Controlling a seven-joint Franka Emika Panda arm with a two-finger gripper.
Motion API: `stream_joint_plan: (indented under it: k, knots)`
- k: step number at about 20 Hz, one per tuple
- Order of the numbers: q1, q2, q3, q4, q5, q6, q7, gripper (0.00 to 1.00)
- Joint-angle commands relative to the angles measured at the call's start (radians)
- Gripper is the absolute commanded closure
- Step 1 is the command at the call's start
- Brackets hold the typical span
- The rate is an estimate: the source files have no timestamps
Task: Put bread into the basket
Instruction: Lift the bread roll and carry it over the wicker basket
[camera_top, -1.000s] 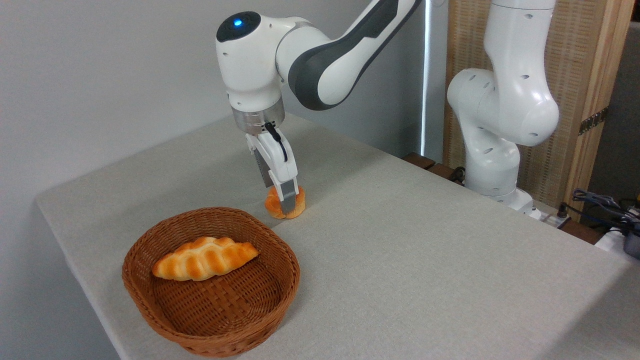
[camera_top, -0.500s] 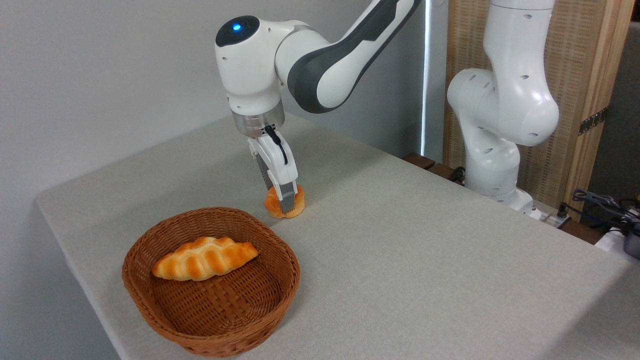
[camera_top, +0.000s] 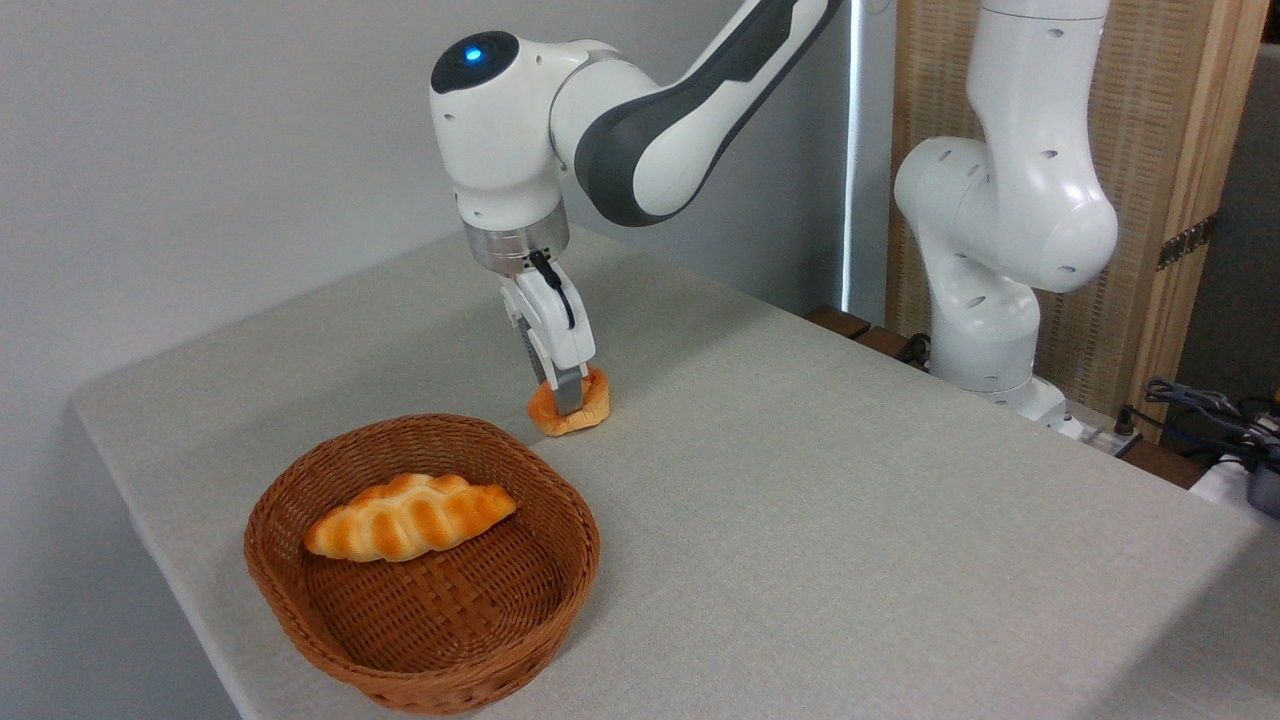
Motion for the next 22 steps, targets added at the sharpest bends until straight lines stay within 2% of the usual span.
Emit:
stream_joint_plan:
  k: [1,2,4,7,11,14,17,22]
  knots:
    - [-0.008,-0.002,0.001,0.016,0.064,-0.047,0.017,0.66]
    - [-0.017,-0.001,0.001,0.03,0.094,-0.089,0.017,0.66]
    - [-0.022,-0.001,0.006,0.059,0.109,-0.143,0.02,0.66]
    - [-0.022,0.001,0.02,0.13,0.11,-0.213,0.026,0.65]
    - [-0.02,0.002,0.072,0.235,0.11,-0.288,0.058,0.65]
    - [-0.019,0.072,0.11,0.393,0.102,-0.357,0.057,0.65]
    - [0.01,0.187,0.11,0.593,0.102,-0.416,0.042,0.65]
    - [0.093,0.267,0.11,0.728,0.107,-0.41,0.051,0.61]
